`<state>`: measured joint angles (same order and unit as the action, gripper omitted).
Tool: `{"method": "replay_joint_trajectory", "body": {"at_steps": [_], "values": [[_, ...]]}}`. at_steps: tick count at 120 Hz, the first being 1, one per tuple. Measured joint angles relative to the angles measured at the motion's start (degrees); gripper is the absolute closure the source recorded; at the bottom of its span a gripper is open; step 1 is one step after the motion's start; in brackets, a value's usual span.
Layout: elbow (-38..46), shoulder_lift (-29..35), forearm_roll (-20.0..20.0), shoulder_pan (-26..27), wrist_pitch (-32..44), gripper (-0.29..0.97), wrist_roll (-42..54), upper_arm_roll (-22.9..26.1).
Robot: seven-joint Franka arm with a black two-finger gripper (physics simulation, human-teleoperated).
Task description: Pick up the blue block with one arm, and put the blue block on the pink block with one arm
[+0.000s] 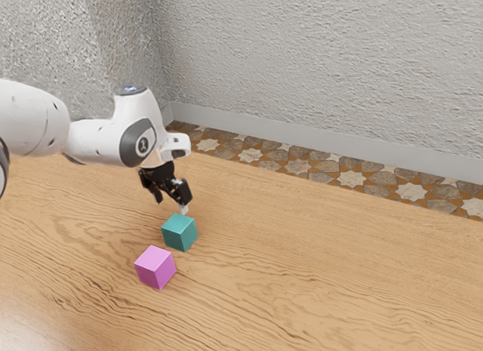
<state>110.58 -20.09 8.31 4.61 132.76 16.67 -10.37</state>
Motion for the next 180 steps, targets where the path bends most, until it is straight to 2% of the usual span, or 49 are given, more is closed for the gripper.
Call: {"method": "replay_joint_trajectory", "body": {"at_steps": [40, 88, 180], "values": [[5.0, 2.7, 0.5, 1.2, 1.8, 0.03, 3.0, 0.6], [6.0, 4.4, 0.7, 2.7, 2.0, 0.02, 4.1, 0.3], [7.6, 3.5, 1.2, 2.9, 1.2, 0.02, -6.4, 0.2]]}}
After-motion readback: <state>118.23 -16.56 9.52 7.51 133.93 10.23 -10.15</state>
